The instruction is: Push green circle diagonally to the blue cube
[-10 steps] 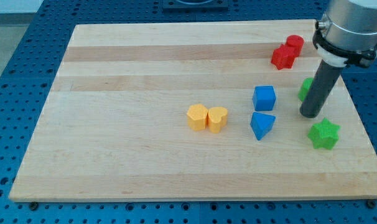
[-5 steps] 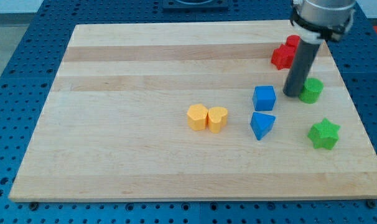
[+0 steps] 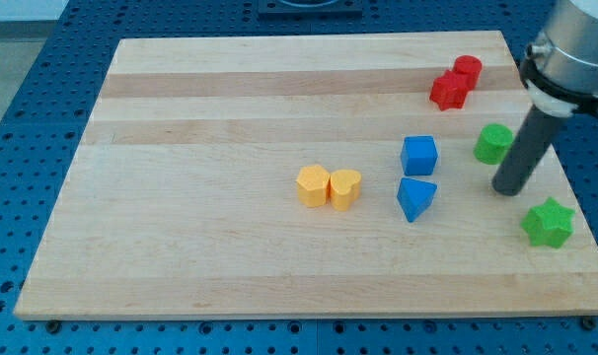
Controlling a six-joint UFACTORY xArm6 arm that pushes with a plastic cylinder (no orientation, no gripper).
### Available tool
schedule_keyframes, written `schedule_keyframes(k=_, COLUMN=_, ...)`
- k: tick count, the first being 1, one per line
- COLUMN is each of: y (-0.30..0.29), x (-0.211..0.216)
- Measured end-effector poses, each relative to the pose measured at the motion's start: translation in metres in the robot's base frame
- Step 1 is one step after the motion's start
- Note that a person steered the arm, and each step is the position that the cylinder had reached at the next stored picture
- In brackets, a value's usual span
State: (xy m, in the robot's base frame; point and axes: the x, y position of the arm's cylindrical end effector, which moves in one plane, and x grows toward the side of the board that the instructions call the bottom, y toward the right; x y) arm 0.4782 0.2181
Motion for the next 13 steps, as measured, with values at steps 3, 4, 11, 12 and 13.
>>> schedule_keyframes(k=3, y=-0.040, x=-0.073)
schedule_keyframes(k=4, y=-0.040, x=-0.071)
schedule_keyframes(k=11, y=-0.008, x=-0.096)
schedule_keyframes(k=12, y=-0.008, x=-0.087)
schedule_keyframes(k=13, y=-0.006, x=-0.042)
